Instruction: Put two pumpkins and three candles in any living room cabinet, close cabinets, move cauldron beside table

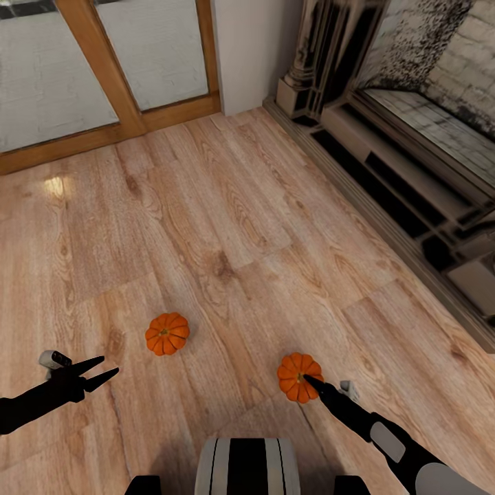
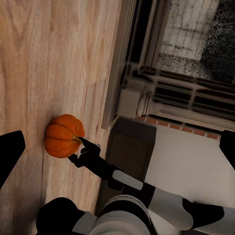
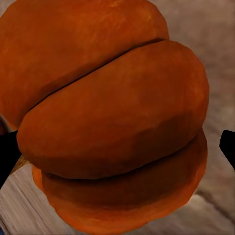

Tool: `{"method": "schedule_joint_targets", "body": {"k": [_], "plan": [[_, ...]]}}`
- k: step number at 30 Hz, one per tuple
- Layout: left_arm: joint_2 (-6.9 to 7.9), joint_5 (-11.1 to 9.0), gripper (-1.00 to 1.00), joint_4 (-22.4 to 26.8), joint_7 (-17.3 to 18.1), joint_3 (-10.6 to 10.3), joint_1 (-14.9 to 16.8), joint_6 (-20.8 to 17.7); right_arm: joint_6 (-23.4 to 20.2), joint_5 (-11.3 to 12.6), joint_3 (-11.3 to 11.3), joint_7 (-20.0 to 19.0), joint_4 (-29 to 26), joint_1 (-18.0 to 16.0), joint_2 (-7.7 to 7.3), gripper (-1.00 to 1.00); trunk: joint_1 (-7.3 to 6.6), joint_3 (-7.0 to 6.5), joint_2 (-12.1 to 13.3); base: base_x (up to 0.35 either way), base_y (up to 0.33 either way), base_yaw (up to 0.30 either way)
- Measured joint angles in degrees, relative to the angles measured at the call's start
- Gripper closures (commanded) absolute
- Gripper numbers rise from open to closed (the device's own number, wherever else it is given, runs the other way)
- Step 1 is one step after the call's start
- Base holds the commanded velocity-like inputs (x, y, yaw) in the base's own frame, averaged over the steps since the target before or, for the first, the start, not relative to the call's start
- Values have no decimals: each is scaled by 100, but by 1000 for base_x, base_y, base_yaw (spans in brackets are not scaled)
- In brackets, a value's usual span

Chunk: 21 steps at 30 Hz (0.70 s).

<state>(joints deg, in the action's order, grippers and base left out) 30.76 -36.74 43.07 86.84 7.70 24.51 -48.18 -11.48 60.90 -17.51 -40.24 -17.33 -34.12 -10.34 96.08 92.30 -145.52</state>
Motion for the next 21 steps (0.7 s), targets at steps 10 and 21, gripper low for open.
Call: {"method": "schedule_joint_targets", "body": {"k": [10, 21], "plan": [[0, 3, -100, 8, -1, -1, 2, 0, 1, -14, -21, -53, -4, -5, 0, 100, -1, 0, 0, 8, 49, 0], [6, -22, -100, 15, -1, -3, 4, 0, -4, -10, -15, -52, -4, -6, 0, 100, 0, 0, 0, 0, 2, 0]]}}
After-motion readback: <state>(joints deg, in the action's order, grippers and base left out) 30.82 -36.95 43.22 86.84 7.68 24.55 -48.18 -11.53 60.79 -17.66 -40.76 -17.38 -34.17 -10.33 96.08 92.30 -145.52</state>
